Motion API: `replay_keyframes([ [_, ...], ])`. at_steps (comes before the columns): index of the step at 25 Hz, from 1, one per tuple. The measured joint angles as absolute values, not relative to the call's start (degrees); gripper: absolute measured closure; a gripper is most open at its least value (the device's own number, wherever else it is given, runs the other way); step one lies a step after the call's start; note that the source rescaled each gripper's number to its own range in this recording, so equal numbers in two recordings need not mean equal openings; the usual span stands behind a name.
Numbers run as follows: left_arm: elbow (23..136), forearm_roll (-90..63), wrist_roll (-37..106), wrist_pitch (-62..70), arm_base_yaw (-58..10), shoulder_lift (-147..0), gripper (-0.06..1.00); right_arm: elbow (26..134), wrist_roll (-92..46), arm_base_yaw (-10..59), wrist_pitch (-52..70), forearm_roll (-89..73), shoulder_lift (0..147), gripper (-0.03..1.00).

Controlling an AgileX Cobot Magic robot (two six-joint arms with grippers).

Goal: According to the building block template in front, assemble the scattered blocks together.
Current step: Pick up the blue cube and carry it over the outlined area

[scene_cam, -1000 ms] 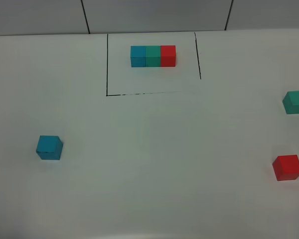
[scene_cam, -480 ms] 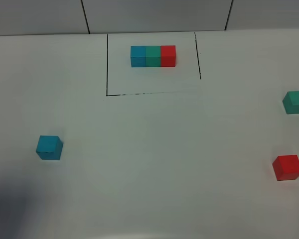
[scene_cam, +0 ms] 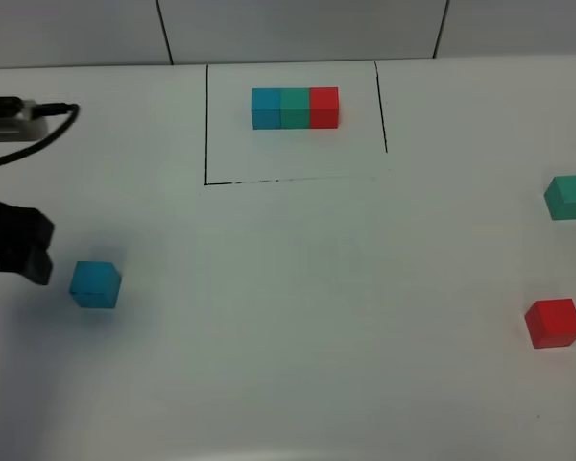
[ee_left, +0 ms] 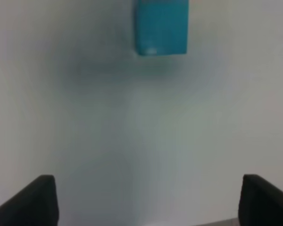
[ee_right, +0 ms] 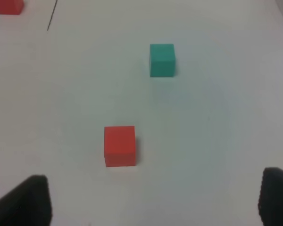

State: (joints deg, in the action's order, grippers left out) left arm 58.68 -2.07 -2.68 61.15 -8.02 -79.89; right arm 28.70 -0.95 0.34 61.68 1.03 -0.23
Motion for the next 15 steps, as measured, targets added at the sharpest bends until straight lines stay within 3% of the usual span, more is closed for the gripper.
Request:
replay_keyframes([
  [6, 58.8, -0.9, -3.6, 54.1, -13.4, -89.7, 0.07, 28.7, -1.0, 0.3, 61.7, 1.0, -0.2, 0.13],
  [15, 58.8, 5.7, -6.4, 49.7, -13.8, -95.2, 0.05, 28.7, -0.8, 0.3, 61.7, 1.0, -0.2, 0.13],
])
